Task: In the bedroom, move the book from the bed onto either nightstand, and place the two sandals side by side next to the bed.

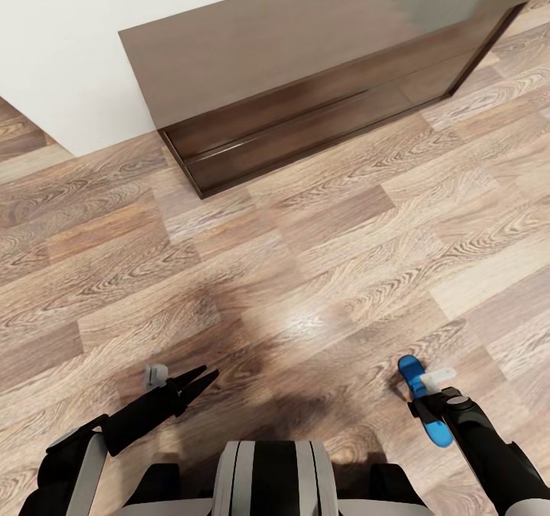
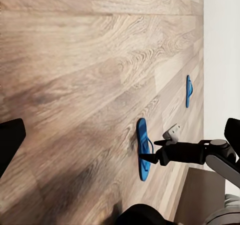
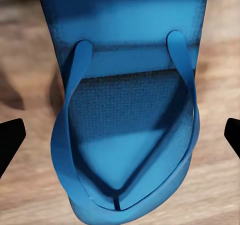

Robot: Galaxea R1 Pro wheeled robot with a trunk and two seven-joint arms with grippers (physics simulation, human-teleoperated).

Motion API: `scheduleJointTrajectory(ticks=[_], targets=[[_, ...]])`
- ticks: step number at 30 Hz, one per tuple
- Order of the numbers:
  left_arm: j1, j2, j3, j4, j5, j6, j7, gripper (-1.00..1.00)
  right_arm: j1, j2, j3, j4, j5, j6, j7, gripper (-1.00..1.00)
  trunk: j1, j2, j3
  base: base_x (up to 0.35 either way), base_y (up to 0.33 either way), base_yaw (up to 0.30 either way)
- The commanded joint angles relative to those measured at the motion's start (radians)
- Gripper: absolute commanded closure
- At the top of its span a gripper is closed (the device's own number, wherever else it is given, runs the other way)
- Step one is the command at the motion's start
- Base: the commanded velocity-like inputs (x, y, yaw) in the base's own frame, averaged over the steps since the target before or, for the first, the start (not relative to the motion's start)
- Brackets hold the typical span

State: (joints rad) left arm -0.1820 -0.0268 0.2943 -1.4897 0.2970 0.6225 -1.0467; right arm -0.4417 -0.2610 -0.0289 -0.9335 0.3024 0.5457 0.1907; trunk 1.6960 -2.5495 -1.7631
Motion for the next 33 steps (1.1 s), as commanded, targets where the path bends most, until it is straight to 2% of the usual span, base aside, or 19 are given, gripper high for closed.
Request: scheduleJointTrajectory(ticks=[1,8,33], targets=[[0.0,-0.001,0.002,0.0,0.002,0.008,-0.003,-1.0,0.0,0.0,-0.002,-0.001,0.011,0.004,0.009,-1.0,0.0,0.0,0.0,-0.112,0.0,0.0],[-0.001,0.0,0.002,0.001,0.003,0.008,-0.003,-1.0,0.0,0.0,-0.002,-0.001,0.011,0.004,0.009,-1.0,0.0,0.0,0.0,-0.144,0.0,0.0],[0.0,-0.001,0.002,0.002,0.004,0.008,-0.003,-1.0,0.0,0.0,-0.002,-0.001,0.011,0.004,0.009,-1.0,0.0,0.0,0.0,-0.003,0.0,0.0]])
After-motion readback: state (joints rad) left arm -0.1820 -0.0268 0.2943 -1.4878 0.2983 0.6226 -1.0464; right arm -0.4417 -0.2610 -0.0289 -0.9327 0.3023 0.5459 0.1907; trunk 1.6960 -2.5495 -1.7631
